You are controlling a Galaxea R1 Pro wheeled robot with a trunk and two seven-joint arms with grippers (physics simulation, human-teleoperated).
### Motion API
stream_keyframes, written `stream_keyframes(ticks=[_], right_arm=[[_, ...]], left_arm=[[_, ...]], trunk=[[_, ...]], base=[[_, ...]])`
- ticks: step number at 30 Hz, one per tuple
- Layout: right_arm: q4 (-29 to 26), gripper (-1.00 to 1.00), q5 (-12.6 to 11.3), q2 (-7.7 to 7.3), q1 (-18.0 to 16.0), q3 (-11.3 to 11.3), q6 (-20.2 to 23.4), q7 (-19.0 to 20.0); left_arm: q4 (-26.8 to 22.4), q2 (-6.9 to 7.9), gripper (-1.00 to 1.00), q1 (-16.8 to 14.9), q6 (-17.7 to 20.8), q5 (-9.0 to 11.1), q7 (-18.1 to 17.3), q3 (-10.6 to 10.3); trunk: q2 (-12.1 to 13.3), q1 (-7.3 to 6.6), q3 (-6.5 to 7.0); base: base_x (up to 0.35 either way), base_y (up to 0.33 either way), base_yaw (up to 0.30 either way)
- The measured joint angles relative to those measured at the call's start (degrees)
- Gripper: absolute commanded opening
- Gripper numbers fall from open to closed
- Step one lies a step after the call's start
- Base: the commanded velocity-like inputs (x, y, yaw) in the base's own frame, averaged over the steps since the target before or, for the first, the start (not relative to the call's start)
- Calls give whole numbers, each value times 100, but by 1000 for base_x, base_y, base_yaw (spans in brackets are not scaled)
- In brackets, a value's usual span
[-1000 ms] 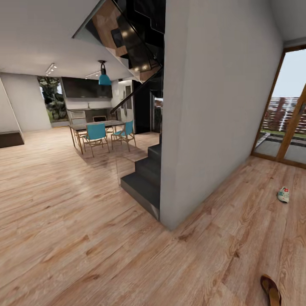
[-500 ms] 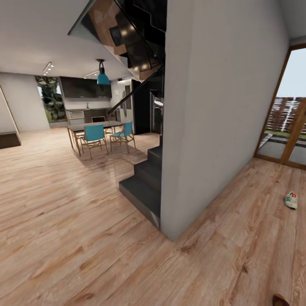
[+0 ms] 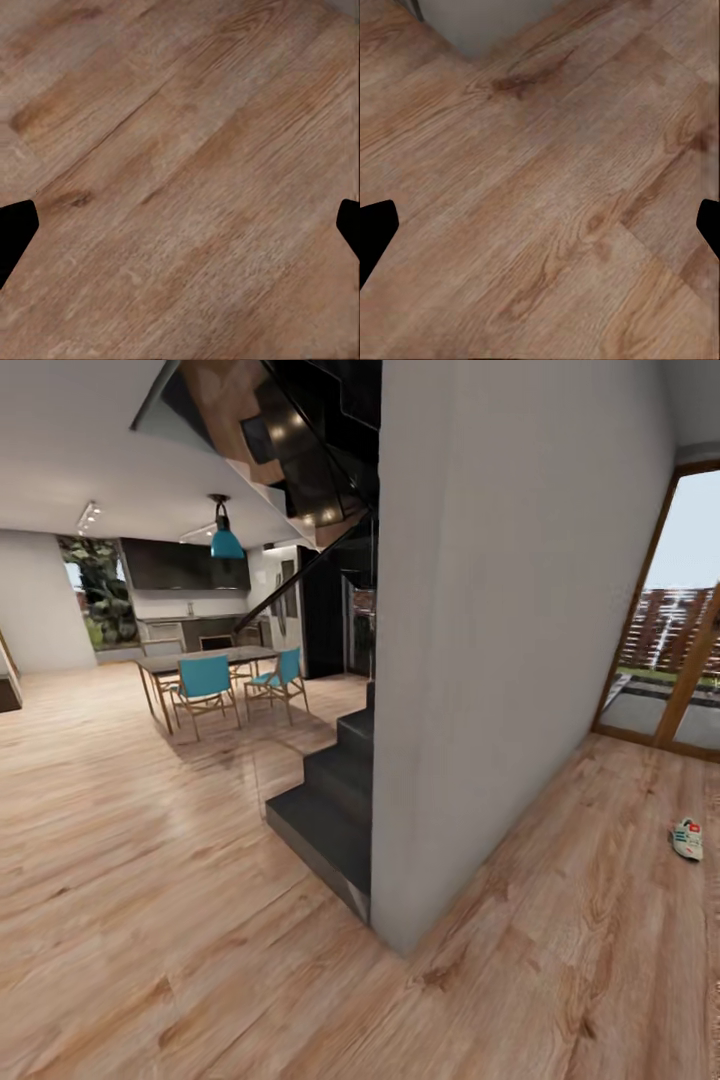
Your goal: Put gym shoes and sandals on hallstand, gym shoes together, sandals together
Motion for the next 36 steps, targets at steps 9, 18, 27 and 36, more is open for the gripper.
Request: stream_keyframes(ticks=[9, 18, 27, 36], right_arm=[[-372, 100, 2, -1, -2, -86, -6, -3], [-360, 100, 2, -1, -2, -109, -6, -3], [-360, 100, 2, 0, -2, -112, -6, -3], [-361, 100, 2, 0, -2, -112, -6, -2]], left_arm=[[8, -3, 100, -1, -129, -3, 0, -33], [3, -4, 100, -4, -139, -3, 0, -65], [2, -4, 100, -4, -140, -3, 0, -67], [1, -4, 100, -4, -147, 3, 0, -67]], trunk=[[0, 0, -1], [0, 0, -1], [0, 1, -1], [0, 1, -1]], base=[[340, 0, -289], [340, -2, -299], [320, -123, -300], [295, -200, -300]])
